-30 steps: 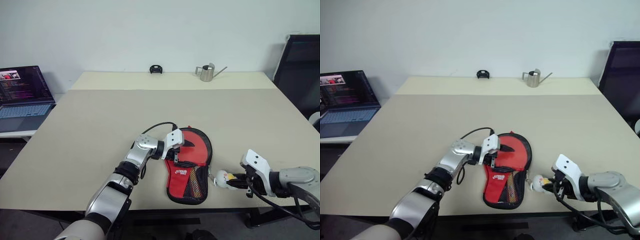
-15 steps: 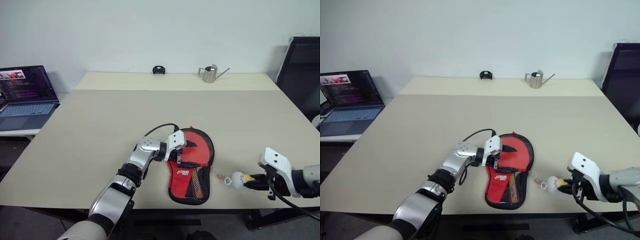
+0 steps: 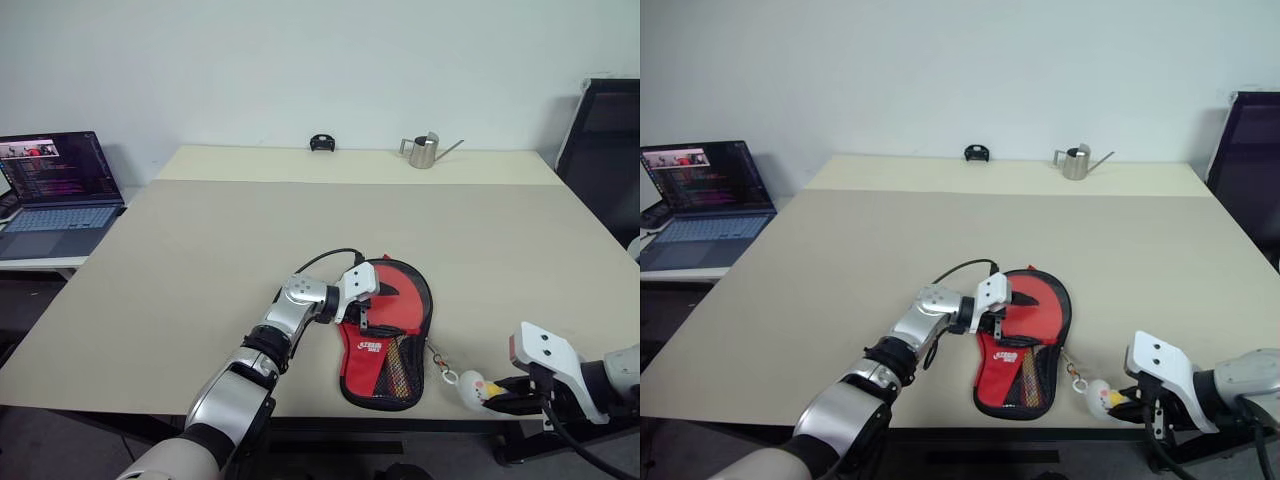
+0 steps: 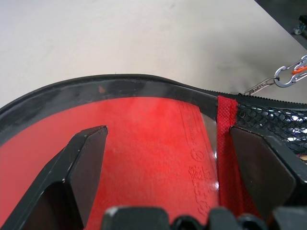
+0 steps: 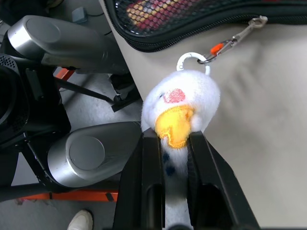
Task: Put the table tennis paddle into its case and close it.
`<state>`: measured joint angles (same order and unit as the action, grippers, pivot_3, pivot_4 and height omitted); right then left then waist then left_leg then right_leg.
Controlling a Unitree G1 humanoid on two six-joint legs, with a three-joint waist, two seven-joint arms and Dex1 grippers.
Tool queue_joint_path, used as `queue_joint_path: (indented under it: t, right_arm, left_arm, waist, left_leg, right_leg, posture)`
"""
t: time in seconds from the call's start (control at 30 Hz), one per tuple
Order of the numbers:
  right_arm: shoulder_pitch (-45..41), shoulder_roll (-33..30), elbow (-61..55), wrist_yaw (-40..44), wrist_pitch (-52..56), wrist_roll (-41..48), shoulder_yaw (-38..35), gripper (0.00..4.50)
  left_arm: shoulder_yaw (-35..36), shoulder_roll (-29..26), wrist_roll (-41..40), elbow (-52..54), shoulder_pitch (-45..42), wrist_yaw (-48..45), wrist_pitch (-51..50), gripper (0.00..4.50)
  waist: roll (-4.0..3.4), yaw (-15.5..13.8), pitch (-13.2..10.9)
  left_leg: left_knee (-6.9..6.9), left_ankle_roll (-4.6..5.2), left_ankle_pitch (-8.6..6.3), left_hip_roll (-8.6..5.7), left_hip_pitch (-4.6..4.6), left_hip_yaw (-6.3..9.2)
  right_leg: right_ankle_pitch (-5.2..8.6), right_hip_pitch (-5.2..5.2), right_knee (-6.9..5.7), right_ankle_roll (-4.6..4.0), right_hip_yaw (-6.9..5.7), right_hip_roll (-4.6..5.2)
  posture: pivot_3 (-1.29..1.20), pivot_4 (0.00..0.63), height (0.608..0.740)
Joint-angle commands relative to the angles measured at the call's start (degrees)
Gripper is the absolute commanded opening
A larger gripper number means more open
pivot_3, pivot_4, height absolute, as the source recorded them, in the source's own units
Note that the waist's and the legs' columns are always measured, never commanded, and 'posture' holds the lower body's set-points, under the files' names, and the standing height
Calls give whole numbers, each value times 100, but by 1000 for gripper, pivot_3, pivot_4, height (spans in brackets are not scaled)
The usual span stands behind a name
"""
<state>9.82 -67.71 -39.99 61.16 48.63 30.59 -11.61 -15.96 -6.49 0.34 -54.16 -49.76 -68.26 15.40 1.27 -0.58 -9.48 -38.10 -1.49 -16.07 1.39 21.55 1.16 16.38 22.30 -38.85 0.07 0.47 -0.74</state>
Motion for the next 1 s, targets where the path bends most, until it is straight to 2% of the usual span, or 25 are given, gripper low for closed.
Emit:
queue_joint_path:
  t: [0.03, 0.37, 0.57, 1.0]
  right_arm:
    - [-117, 3, -173, 26, -125, 22, 302, 186]
    - [-465, 70, 49, -83, -246, -83, 794, 186]
    - [-98, -70, -375, 72, -24, 306, 470, 186]
    - [658, -124, -1545, 98, 274, 1021, 188, 178]
  left_arm:
    - [-255, 46, 336, -270, 89, -10, 13, 4433]
    - [-435, -87, 735, -564, 67, 250, 469, 4433]
    - [-487, -92, 772, -624, 108, 269, 565, 4433]
    - [-518, -101, 818, -677, 94, 308, 605, 4433]
  waist:
    - [2, -1, 2]
    - [10, -2, 33]
    - [14, -2, 38]
    - [36, 14, 55]
  left_leg:
    - [0, 0, 0, 0, 0, 0]
    - [-1, 0, 0, 1, -15, -1]
    - [7, -4, -3, 6, -67, -3]
    - [7, -8, -5, 10, -74, -1]
  right_leg:
    - [0, -1, 0, 0, 0, 0]
    - [0, -14, -1, 1, 1, 2]
    - [3, -62, 11, 4, 0, 2]
    - [4, -76, 18, 6, -3, 2]
  posture:
    - [0, 150, 740]
    - [0, 150, 740]
    - [0, 150, 740]
    - [0, 150, 740]
